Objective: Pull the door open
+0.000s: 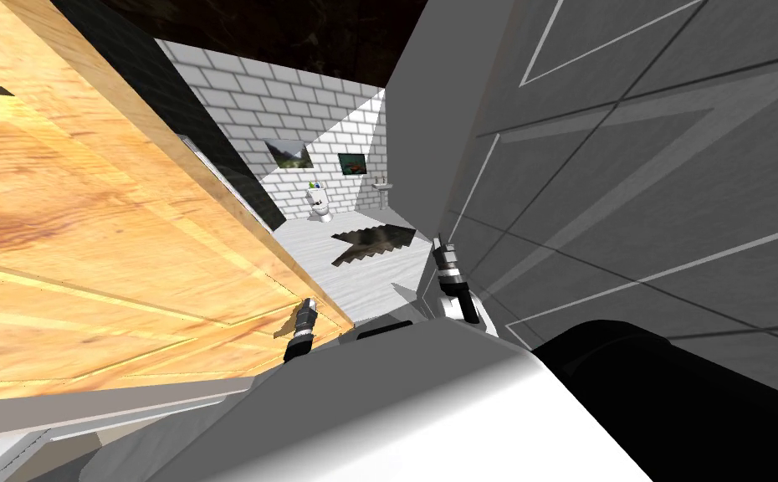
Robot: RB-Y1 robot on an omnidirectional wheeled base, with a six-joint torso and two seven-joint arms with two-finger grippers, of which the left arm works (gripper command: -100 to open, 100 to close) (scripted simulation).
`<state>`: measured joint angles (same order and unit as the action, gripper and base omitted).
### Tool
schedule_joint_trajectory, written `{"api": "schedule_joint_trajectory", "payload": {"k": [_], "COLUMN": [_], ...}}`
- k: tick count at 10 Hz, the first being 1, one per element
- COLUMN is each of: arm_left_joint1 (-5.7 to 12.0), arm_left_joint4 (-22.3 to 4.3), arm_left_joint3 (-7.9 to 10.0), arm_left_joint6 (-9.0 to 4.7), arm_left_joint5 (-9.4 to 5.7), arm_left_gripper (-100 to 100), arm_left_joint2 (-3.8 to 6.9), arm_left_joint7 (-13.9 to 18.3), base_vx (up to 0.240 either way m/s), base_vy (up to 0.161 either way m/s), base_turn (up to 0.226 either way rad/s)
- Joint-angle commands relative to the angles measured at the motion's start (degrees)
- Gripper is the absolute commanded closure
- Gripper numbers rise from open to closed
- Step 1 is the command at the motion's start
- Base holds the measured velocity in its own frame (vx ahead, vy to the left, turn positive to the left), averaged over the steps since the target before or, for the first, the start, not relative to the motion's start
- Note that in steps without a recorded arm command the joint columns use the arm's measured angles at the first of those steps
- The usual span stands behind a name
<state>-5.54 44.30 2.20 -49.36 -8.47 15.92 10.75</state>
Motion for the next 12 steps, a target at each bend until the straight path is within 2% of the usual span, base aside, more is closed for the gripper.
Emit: {"api": "schedule_joint_trajectory", "payload": {"k": [1, 5, 6, 7, 12], "arm_left_joint1": [0.07, 0.07, -0.60, -0.78, -2.84], "arm_left_joint4": [0.1, 0.1, 0.3, 0.4, 1.4], "arm_left_joint3": [0.03, 0.03, -0.93, -1.17, -3.99], "arm_left_joint6": [0.24, 0.24, -0.30, -0.47, -2.46], "arm_left_joint5": [-0.01, -0.01, 0.45, 0.56, 1.88], "arm_left_gripper": [100, 100, 100, 100, 100], "arm_left_joint2": [0.03, 0.03, 0.85, 1.08, 3.81], "arm_left_joint7": [-0.1, -0.1, 1.0, 1.3, 4.6], "base_vx": [-0.035, -0.006, -0.114, -0.189, -0.208], "base_vy": [-0.007, 0.001, 0.025, 0.051, 0.039], "base_turn": [-0.018, -0.003, -0.099, -0.114, -0.106]}}
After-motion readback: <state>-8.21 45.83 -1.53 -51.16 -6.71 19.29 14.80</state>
